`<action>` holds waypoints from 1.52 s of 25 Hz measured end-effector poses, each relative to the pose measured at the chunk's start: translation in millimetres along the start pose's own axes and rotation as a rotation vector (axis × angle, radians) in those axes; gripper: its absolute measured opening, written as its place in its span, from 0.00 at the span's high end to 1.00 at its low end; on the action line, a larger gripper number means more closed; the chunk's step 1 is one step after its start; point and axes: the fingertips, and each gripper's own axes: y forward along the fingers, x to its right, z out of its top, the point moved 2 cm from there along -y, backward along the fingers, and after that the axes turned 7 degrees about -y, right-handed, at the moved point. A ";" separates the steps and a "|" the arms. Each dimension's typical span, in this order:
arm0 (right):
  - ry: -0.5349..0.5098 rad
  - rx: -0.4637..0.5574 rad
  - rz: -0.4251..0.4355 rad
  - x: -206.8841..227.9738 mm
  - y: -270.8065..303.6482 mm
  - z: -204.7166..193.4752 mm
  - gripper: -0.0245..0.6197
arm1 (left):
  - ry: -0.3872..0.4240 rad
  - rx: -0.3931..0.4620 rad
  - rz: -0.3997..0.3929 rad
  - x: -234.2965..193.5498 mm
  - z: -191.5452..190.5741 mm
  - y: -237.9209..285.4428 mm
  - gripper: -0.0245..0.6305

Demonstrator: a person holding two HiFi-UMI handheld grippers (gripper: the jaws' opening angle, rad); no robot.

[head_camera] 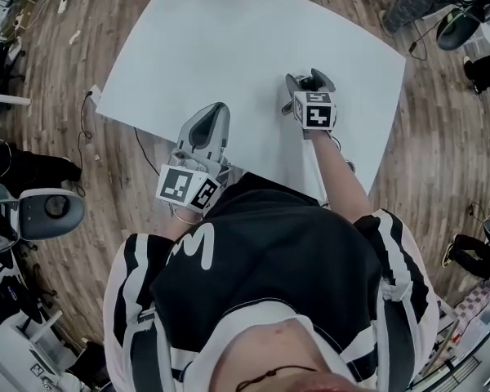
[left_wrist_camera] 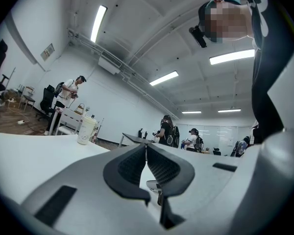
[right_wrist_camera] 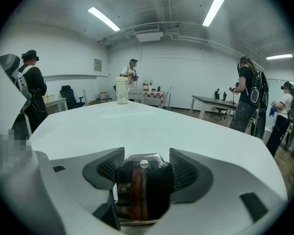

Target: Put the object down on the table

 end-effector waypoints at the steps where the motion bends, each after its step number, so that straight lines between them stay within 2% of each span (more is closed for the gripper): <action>1: -0.002 -0.004 0.000 -0.7 0.3 0.0 0.50 | -0.002 -0.001 0.001 -0.6 -0.1 -0.6 0.95; 9: -0.012 -0.008 0.009 -4.8 0.8 0.1 0.50 | 0.005 -0.016 -0.027 4.1 -1.7 2.3 0.95; 13: 0.008 0.023 0.020 -5.2 -0.4 1.4 0.49 | 0.015 -0.021 -0.052 8.2 -0.3 8.0 0.95; 18: 0.030 0.064 -0.016 -3.0 -7.9 2.0 0.49 | 0.034 -0.026 -0.073 9.4 1.1 10.1 0.95; 22: 0.037 0.163 -0.035 -5.6 -25.8 16.8 0.49 | 0.042 -0.034 -0.082 3.8 0.4 8.7 0.95; 25: 0.024 0.207 -0.010 -8.8 -45.5 28.1 0.49 | 0.039 -0.044 -0.083 9.9 -3.9 8.5 0.95; 29: -0.057 0.272 -0.036 -3.8 -75.1 43.4 0.49 | 0.068 -0.040 -0.145 25.8 -5.5 24.4 0.95; 32: -0.057 0.354 -0.057 -5.7 -105.3 61.7 0.50 | 0.071 -0.046 -0.182 35.5 -4.3 32.0 0.95; 38: -0.066 0.522 -0.020 -19.3 -157.4 108.4 0.50 | 0.073 -0.059 -0.247 49.0 -6.3 43.8 0.95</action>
